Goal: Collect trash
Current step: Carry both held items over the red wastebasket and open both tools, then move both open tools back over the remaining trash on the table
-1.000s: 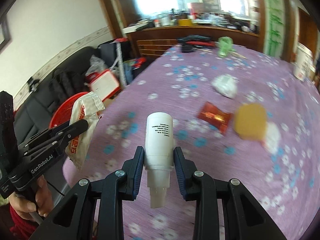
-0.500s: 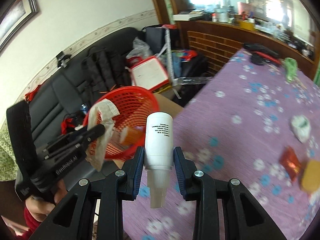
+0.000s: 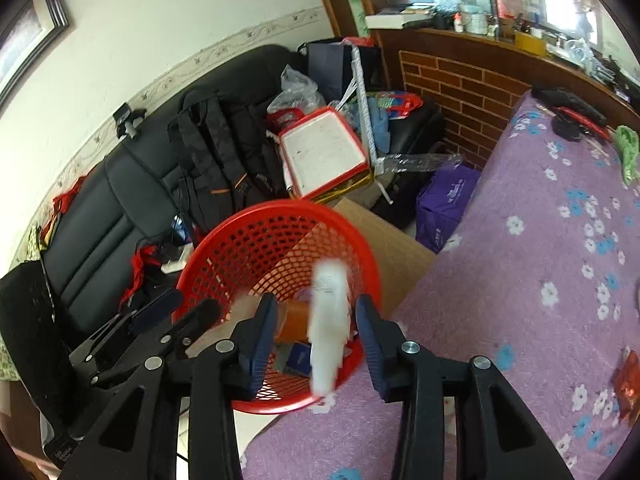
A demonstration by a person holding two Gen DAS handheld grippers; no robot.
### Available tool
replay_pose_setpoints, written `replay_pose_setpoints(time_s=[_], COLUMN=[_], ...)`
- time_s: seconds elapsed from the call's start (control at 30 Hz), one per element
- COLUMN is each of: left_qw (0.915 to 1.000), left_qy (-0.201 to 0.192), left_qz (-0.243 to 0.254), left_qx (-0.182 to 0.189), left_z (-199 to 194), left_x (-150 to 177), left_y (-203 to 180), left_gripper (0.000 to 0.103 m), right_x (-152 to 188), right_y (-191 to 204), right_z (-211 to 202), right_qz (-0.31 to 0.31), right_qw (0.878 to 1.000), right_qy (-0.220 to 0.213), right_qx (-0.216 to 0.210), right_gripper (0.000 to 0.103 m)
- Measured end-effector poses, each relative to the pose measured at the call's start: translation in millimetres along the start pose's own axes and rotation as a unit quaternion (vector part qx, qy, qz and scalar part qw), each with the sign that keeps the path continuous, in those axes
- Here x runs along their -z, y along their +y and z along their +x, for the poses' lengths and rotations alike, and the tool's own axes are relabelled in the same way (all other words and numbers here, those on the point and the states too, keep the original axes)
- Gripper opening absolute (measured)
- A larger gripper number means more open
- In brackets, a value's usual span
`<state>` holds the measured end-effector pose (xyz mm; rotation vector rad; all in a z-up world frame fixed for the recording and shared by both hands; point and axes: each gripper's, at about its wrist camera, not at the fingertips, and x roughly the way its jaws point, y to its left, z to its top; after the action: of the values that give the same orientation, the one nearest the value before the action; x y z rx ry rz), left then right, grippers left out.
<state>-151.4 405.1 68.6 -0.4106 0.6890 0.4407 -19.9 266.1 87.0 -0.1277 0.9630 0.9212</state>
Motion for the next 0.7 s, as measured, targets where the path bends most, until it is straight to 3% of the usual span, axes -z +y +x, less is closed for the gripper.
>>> replay_pose_setpoints(time_s=[0.27,0.7], left_qw=[0.9994,0.9866], left_qy=[0.004,0.032], left_qz=[0.015,0.128], left_qx=[0.031,0.096], left_z=[-3,-10], left_x=[8,48], left_y=[-28,-148], left_gripper=[0.056,0.056], right_x=[42,118], right_y=[-45,-147], right_z=[-47,-141], right_qz=[0.032,0.126], right_qw=[0.999,0.988], right_qy=[-0.006,-0.057], right_qx=[0.027,0.072], right_gripper=[0.044,0.044])
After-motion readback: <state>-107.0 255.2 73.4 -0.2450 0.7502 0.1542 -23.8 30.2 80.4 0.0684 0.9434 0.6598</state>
